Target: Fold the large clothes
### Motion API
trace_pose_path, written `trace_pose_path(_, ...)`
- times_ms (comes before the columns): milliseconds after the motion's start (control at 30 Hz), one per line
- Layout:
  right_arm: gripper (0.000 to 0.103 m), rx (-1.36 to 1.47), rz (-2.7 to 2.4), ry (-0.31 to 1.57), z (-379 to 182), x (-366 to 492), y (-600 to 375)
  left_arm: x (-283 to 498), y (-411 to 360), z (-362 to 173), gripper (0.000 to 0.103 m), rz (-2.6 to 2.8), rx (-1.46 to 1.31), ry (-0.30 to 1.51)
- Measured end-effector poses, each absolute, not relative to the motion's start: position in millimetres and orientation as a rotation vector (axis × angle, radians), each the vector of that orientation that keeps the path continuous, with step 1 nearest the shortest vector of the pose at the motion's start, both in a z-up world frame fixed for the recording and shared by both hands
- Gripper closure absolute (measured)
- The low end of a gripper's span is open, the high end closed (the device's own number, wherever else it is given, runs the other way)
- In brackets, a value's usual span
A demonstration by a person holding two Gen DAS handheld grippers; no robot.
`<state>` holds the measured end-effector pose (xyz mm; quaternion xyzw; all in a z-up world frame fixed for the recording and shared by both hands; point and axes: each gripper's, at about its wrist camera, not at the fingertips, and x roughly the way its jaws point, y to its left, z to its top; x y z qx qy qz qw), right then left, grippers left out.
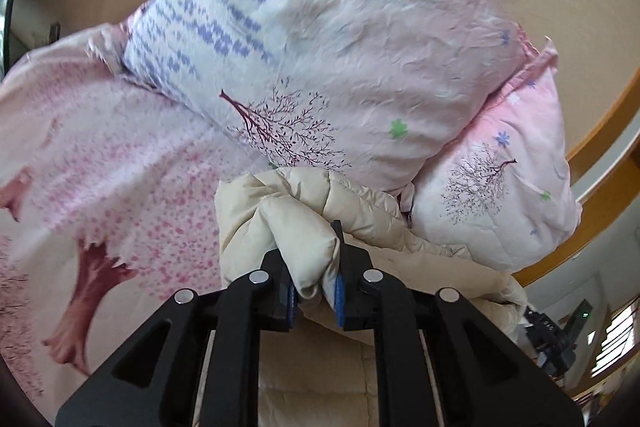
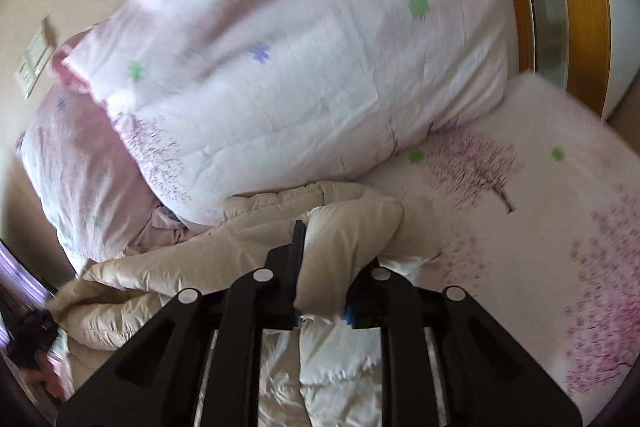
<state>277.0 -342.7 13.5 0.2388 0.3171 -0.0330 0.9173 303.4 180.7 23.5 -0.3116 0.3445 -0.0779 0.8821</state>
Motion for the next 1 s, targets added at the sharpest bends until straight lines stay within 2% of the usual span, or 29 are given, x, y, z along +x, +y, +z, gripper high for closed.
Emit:
trace_pose_path(100,0.060,0.572,-0.053,0.689,5.5,295.8,-351.6,314.8,180.5,19.9,0.082,-0.184,-0.669,0.726)
trace_pose_path(133,0.053,0.595,-0.047,0.695,4.2,301.5,-353.7,319.7,180.2,18.6,0.074,-0.192,-0.681,0.731)
trace_pose_path(167,0.050,0.620,-0.036,0.702,3.3,308.2,-356.7,324.0,180.3,18.0,0.063,-0.202,-0.692,0.734)
trace_pose_path(233,0.042,0.668,-0.016,0.721,0.7,323.1,-362.6,332.4,181.0,17.9,0.055,-0.223,-0.726,0.725)
trace_pose_path(367,0.042,0.695,-0.004,0.681,8.1,329.3,-375.1,332.7,188.8,24.6,0.038,-0.224,-0.764,0.682)
trace_pose_path(500,0.041,0.579,-0.066,0.656,18.2,313.7,-383.3,320.1,195.7,26.7,0.036,-0.184,-0.705,0.683)
trace_pose_path(567,0.043,0.543,-0.097,0.696,13.1,312.9,-385.3,317.0,197.7,21.6,0.036,-0.173,-0.699,0.721)
trace_pose_path(700,0.053,0.554,-0.104,0.790,-5.2,320.3,-388.8,315.9,191.5,14.0,0.036,-0.159,-0.654,0.771)
trace_pose_path(767,0.060,0.545,-0.106,0.823,-13.2,324.9,-385.1,318.1,185.4,9.9,0.036,-0.140,-0.626,0.797)
trace_pose_path(833,0.075,0.525,-0.108,0.842,-18.6,327.3,-381.1,320.3,180.7,5.2,0.036,-0.118,-0.603,0.821)
trace_pose_path(900,0.085,0.513,-0.115,0.841,-21.4,327.8,-379.3,323.3,176.7,0.9,0.036,-0.086,-0.573,0.842)
trace_pose_path(1000,0.089,0.500,-0.138,0.846,-27.0,327.9,-377.2,326.6,175.0,-5.6,0.036,-0.062,-0.561,0.867)
